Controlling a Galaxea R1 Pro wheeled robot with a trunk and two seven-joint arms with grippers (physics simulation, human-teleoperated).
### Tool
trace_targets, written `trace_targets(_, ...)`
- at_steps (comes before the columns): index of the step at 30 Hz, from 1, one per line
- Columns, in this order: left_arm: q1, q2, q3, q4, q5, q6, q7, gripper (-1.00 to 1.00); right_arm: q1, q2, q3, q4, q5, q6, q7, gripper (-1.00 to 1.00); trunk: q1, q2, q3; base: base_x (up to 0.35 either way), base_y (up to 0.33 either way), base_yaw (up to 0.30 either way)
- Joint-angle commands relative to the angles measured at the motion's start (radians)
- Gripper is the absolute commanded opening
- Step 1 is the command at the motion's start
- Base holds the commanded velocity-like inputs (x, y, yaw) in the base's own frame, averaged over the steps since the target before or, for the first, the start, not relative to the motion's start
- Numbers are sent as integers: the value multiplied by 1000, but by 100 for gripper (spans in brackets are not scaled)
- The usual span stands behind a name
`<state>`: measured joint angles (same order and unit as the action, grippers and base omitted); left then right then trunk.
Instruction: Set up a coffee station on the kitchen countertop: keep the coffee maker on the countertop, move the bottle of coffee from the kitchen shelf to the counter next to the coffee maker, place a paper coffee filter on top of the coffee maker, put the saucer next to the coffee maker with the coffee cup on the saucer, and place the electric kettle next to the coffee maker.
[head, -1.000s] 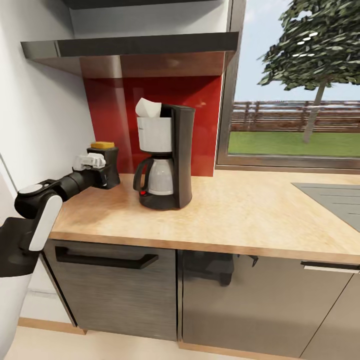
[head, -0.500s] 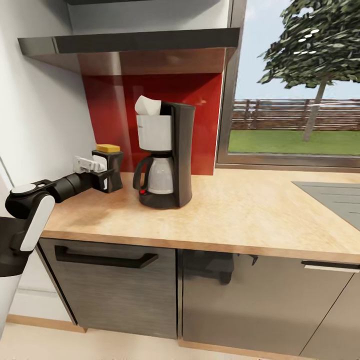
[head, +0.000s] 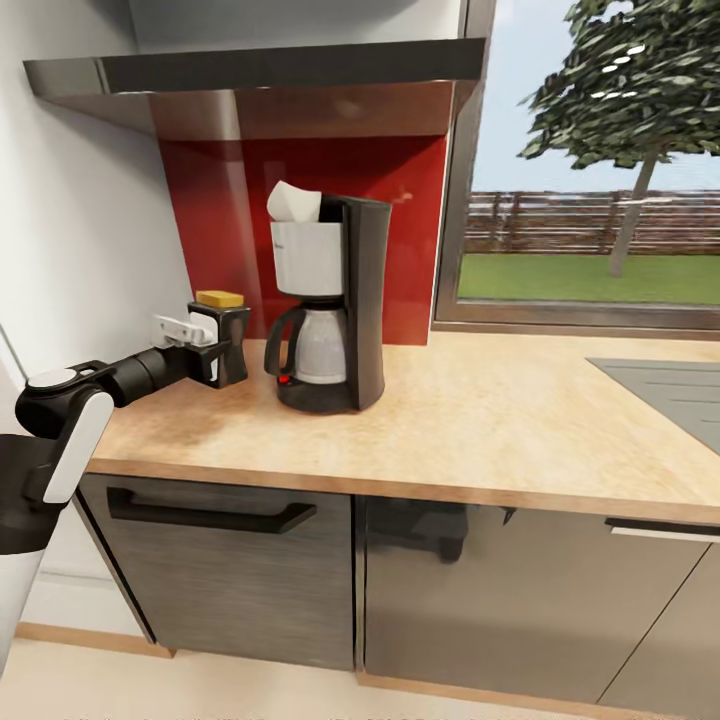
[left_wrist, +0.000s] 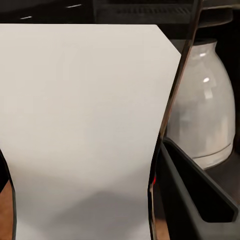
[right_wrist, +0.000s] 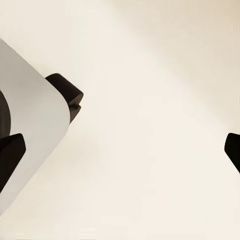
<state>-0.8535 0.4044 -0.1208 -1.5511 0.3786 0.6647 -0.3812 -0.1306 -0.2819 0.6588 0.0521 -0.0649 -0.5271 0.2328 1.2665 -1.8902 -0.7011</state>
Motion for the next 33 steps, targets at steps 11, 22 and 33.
trace_targets(11, -1, 1, -1, 0, 5, 6, -1, -100, -1, 0, 2, 3, -7, -5, 6, 100, 0, -1, -10, 0, 0, 0)
trace_targets(22, -1, -2, -35, 0, 5, 6, -1, -100, -1, 0, 2, 3, -6, -5, 6, 100, 8, -15, -16, 0, 0, 0)
trace_targets(33, -1, -2, -36, 0, 5, 6, -1, -100, -1, 0, 2, 3, -6, -5, 6, 100, 23, -43, -29, 0, 0, 0)
